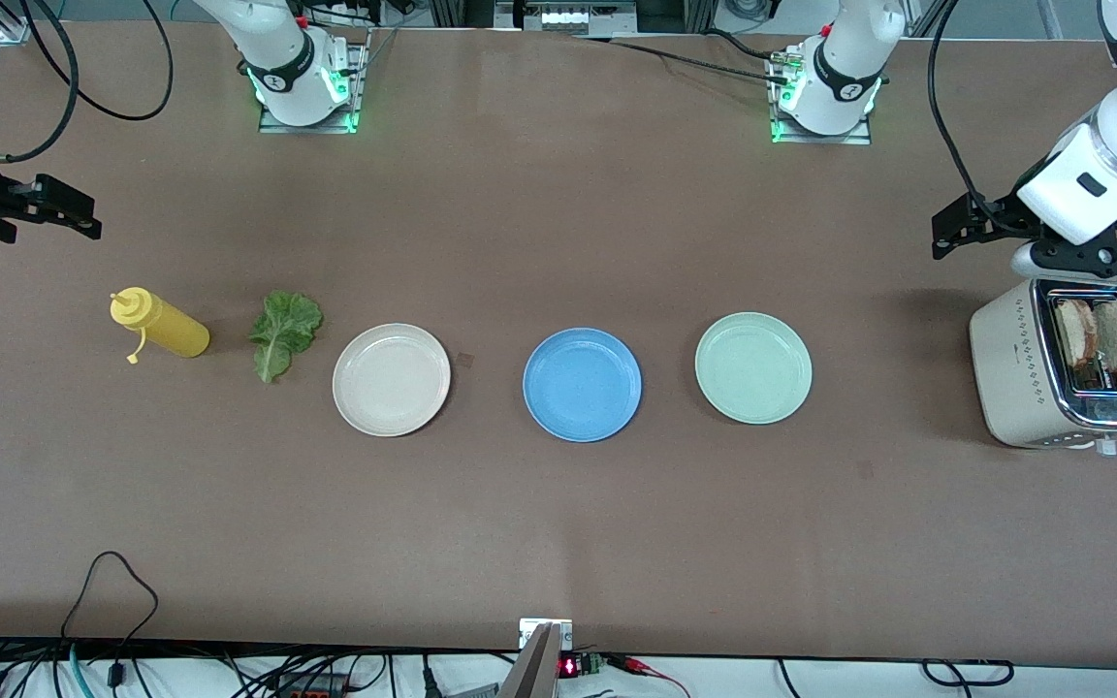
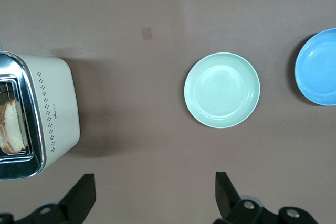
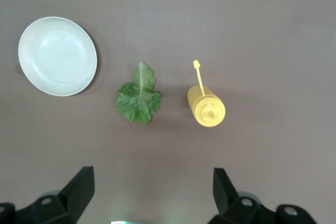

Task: Make sandwich in blue plate with both arms

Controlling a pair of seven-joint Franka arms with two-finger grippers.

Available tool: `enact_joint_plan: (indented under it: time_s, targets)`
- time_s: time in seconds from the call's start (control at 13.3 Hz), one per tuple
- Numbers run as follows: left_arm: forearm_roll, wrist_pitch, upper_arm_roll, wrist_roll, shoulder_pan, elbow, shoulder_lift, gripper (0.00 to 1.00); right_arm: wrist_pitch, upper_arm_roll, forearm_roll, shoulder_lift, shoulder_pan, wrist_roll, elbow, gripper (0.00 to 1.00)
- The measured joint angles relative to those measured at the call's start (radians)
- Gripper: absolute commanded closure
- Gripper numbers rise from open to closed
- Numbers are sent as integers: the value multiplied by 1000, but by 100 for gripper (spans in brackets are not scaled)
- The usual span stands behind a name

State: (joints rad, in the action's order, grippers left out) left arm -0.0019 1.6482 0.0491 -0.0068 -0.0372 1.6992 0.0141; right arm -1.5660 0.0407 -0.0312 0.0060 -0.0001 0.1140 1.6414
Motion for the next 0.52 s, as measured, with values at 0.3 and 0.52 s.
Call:
enact_joint_plan:
  time_s: [0.3, 0.52]
  targets:
    - [0, -4, 1, 0, 0, -2, 0, 0, 0, 0, 0, 0, 0, 0, 0, 0]
    - [1, -5, 0, 1, 1, -11, -8, 0, 0, 0, 0, 0, 0, 0, 0, 0]
